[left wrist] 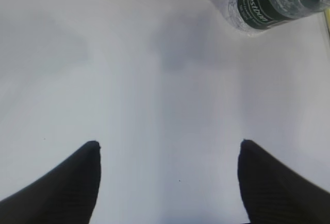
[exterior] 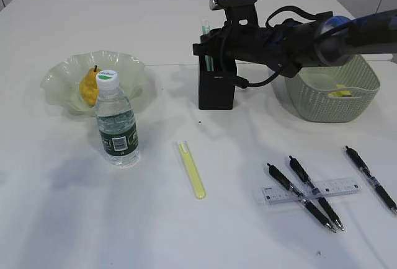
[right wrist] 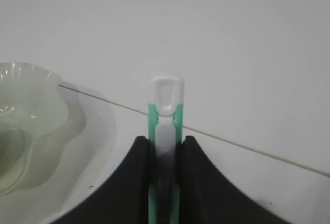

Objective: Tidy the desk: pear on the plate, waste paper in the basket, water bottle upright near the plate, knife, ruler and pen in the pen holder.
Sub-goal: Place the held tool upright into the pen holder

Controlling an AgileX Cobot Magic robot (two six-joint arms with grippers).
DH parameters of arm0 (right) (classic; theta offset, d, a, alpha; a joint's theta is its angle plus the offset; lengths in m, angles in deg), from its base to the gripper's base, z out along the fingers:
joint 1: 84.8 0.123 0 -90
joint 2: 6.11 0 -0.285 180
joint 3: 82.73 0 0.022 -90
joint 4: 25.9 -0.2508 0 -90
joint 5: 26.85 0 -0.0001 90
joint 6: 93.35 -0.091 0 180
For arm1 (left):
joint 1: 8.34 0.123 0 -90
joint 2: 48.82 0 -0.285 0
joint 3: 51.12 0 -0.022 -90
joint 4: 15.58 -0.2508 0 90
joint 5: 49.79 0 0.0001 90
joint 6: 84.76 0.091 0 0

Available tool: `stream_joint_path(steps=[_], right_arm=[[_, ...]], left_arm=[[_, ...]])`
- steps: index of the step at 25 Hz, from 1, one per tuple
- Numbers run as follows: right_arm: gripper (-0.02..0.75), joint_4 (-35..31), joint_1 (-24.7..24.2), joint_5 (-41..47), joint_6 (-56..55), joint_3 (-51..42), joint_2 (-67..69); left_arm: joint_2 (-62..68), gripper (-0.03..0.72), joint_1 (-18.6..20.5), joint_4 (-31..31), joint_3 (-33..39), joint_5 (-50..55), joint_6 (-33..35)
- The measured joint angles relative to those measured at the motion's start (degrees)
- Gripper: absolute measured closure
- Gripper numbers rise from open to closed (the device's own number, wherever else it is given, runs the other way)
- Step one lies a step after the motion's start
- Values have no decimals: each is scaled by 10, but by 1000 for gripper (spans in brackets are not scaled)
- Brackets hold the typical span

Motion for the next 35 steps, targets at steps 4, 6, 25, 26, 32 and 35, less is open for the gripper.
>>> stream_joint_path(steps=[4,6,25,26,32,35], right_arm=[[618,20,-1,-1,0,0,0],[608,25,-1,0,0,0,0],[442,40,-2,28,-11,0,-12],[442,40,-2,40,-19,0,-19],[439,40,-2,167,-48,0,-96],[438,38,-2,223,-50,0,-138]], left_arm=[[0,98,0,0,0,0,0],[0,98,0,0,0,0,0],[0,98,0,0,0,0,0],[0,98,0,0,0,0,0],[0,98,0,0,0,0,0],[0,98,0,0,0,0,0]])
